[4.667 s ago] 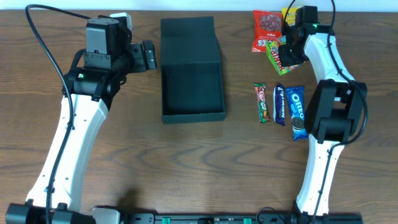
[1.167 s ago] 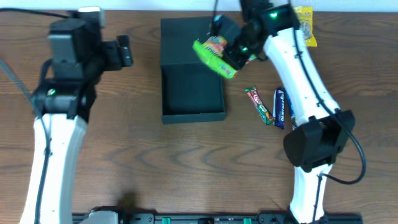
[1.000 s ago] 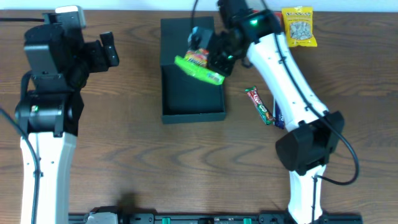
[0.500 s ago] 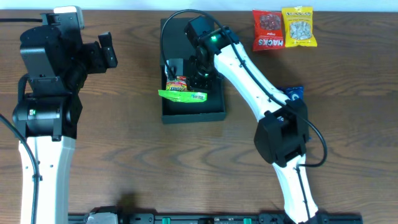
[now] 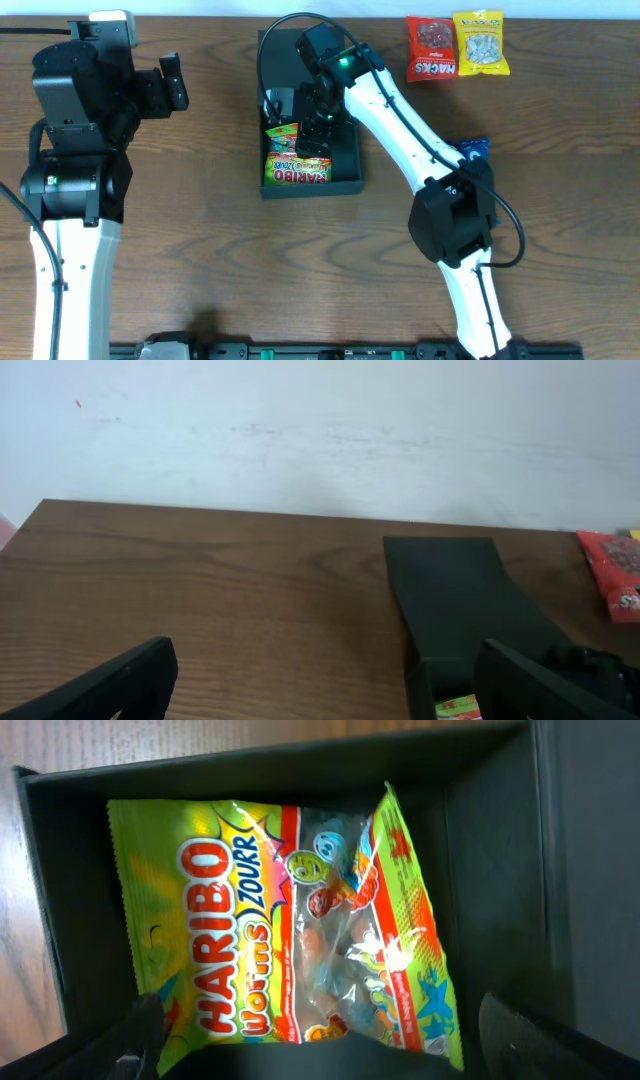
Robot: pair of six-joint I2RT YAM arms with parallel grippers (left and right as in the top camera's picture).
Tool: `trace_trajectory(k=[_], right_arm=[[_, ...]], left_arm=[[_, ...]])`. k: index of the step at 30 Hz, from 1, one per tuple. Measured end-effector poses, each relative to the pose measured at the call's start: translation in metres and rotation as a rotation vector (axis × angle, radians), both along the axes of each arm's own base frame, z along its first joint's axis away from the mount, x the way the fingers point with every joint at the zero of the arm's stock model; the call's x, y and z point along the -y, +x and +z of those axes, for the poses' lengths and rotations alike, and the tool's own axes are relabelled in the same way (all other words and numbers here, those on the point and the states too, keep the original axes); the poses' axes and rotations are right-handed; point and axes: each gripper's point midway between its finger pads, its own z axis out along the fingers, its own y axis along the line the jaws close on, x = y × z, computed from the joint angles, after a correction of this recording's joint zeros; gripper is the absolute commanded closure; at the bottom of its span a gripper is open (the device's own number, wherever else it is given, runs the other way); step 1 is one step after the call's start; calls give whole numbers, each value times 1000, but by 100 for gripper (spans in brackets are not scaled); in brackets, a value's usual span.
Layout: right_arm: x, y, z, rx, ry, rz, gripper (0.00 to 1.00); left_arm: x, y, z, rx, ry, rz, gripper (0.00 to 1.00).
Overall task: Pack container
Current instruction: 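Carry the gummy bags with the right gripper and drop into box, then move the right gripper back over the snack bars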
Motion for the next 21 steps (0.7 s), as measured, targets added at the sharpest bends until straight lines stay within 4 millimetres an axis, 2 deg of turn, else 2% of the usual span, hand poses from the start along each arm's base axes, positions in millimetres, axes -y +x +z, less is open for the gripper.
trace_trajectory(k=[3, 6, 9, 12, 14, 17, 21], right_arm=[[2, 2, -1, -11, -12, -56, 4], [8, 8, -2, -6, -39, -137, 1], [14, 27, -1, 35, -52, -285, 1], [31, 53, 3, 78, -53, -506, 1], [53, 70, 7, 87, -50, -664, 1], [102, 90, 12, 81, -60, -860, 1], [163, 101, 10, 44, -91, -1036, 1]], left_arm=[[0, 0, 0, 0, 0, 0, 5], [0, 0, 0, 0, 0, 0, 5], [0, 0, 0, -1, 0, 0, 5], [0, -1, -1, -6, 0, -1, 5], [0, -1, -2, -9, 0, -1, 5], [0, -1, -4, -18, -1, -1, 5], [0, -1, -14, -54, -3, -1, 5]])
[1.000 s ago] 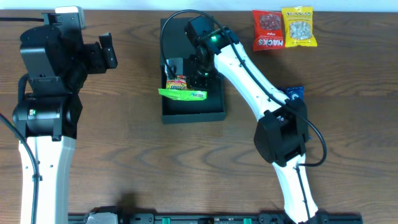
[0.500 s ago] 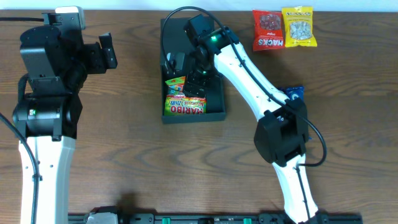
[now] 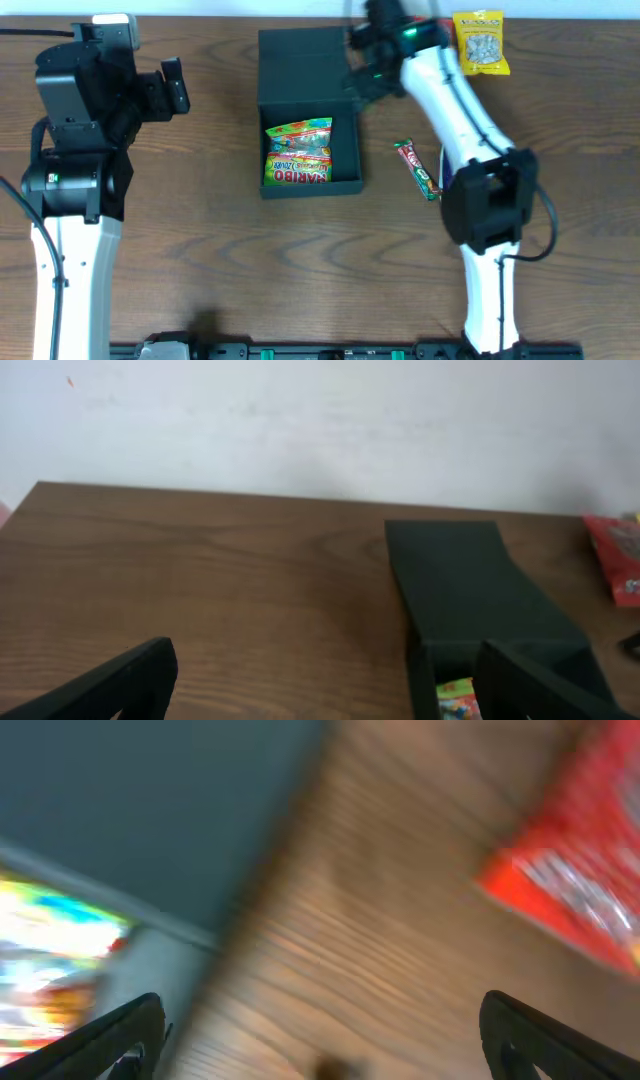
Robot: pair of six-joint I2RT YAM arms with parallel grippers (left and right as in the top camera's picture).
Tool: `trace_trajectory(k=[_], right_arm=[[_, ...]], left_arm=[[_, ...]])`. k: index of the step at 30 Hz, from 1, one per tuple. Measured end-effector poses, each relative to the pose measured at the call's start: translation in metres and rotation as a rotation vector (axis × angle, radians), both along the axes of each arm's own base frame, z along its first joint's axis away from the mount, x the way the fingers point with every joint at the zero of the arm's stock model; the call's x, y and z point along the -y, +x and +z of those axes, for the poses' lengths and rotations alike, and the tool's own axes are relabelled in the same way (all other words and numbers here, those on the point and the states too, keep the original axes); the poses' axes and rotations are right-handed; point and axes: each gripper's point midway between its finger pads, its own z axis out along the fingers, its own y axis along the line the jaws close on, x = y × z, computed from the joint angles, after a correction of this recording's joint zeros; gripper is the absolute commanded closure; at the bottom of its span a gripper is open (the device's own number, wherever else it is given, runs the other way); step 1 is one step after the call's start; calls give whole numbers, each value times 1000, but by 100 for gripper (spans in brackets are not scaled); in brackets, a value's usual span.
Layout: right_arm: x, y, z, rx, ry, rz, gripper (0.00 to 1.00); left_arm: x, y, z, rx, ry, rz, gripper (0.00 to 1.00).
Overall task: Pack container
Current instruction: 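Move the right gripper back over the snack bars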
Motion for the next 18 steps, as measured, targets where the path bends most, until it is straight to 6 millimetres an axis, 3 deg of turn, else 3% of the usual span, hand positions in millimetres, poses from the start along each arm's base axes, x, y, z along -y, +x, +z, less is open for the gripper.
trace_trajectory(k=[8, 14, 18], right_arm=[[106, -8, -7, -106, -18, -265, 2], [177, -36, -12, -221, -35, -443, 7], [203, -59, -13, -306, -33, -507, 11]], left_arm=[[9, 15, -36, -105, -34, -51, 5], [18, 20, -49, -137, -53, -87, 5], [23, 22, -46, -126, -54, -101, 5]])
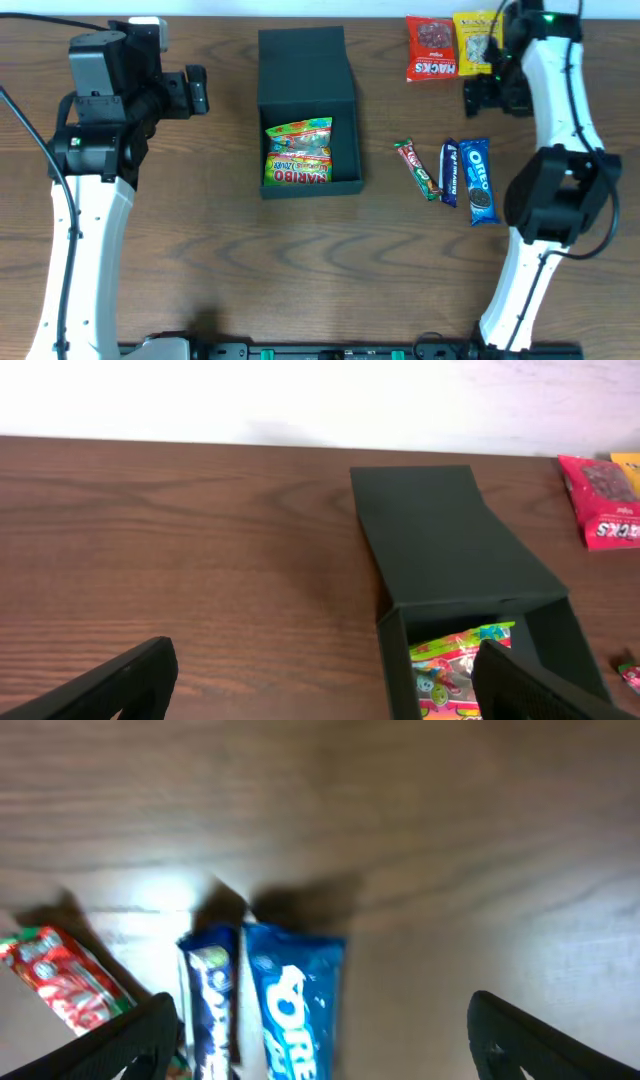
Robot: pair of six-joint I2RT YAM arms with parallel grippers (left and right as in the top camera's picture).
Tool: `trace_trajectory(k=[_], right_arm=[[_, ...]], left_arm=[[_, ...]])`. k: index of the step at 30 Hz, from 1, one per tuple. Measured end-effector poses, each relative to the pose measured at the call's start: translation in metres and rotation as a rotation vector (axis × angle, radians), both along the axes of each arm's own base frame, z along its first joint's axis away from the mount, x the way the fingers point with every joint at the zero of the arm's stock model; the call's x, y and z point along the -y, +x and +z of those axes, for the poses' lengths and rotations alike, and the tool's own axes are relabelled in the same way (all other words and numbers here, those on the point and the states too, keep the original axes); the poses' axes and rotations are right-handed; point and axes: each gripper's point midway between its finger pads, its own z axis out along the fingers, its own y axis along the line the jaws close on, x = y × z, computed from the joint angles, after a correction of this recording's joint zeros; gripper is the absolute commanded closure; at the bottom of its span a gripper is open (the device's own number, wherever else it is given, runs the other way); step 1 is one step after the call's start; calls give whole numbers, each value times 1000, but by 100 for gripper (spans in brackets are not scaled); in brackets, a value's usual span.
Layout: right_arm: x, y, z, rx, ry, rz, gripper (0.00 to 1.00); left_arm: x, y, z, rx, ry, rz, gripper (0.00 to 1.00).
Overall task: Pack container
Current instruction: 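Move the right gripper back over the snack bars, then grasp the blue Oreo pack with the right gripper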
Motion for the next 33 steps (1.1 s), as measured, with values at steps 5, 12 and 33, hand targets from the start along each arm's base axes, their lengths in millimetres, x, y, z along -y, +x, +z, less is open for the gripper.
trace_trajectory(k=[5, 12, 33], right_arm=[[-2, -3, 3, 4, 45, -14, 9], [-8, -25, 5, 86, 83, -18, 7], [-14, -96, -83, -1, 101, 88, 29]], left_arm=[[1, 3, 4, 19, 0, -2, 5], [4, 5, 6, 34, -1, -10, 5], [18, 31, -13, 27, -13, -37, 5]])
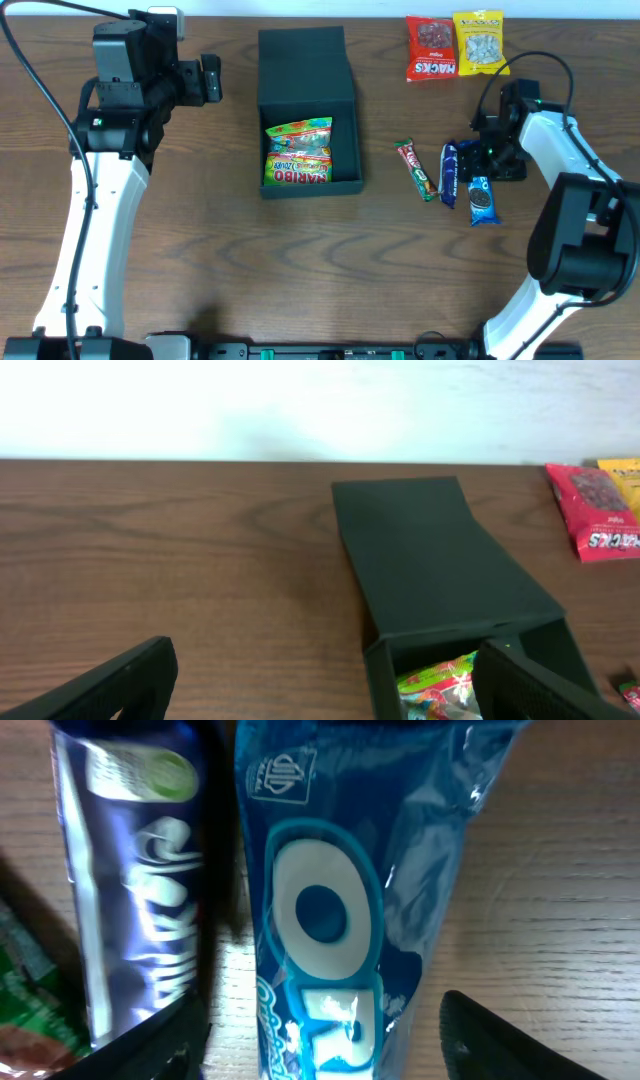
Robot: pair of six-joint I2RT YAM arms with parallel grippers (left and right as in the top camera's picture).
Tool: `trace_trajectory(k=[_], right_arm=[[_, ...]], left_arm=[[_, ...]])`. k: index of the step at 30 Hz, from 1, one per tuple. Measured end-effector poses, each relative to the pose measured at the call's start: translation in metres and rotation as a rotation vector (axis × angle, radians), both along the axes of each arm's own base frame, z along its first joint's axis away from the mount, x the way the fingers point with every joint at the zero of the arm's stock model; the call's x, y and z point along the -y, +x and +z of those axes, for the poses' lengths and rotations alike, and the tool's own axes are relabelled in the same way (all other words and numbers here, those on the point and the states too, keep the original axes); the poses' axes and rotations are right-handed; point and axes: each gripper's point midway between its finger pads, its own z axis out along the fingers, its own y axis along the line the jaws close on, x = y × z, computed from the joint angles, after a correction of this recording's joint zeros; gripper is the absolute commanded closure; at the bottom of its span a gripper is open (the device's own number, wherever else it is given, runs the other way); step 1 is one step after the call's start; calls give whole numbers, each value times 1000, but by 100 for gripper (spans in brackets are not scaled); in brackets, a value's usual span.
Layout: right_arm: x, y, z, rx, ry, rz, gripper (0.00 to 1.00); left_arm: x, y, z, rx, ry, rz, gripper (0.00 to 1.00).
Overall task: Pack container
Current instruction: 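Grasp the blue Oreo pack with the right gripper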
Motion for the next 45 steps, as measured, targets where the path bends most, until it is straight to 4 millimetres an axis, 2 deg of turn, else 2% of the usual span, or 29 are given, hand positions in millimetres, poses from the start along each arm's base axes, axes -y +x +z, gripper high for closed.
trace_trajectory(k=[17, 20, 23, 31, 33, 36, 40, 42, 43, 45], right_arm=[[6, -2, -12, -16, -37, 56, 48], [7, -3, -16, -27, -40, 61, 54], [8, -3, -16, -25, -46, 64, 60], [7, -11, -12, -68, -42, 44, 67], [8, -9, -2, -83, -40, 28, 70], [10, 11, 22, -47, -45, -2, 70], [8, 50, 74, 71, -47, -41, 69], [-4, 69, 98, 142, -26, -37, 69], [-19, 82, 114, 193, -2, -30, 69], [-46, 93, 126, 240, 37, -9, 71]], left_arm=[[0, 2, 3, 13, 0, 0, 5], [0, 2, 3, 13, 0, 0, 5], [0, 2, 3, 13, 0, 0, 5], [0, 3, 5, 23, 0, 0, 5], [0, 4, 5, 27, 0, 0, 5], [0, 4, 6, 28, 0, 0, 5], [0, 4, 6, 28, 0, -1, 5], [0, 4, 6, 28, 0, -1, 5], [0, 4, 6, 28, 0, 0, 5], [0, 4, 6, 28, 0, 0, 5]])
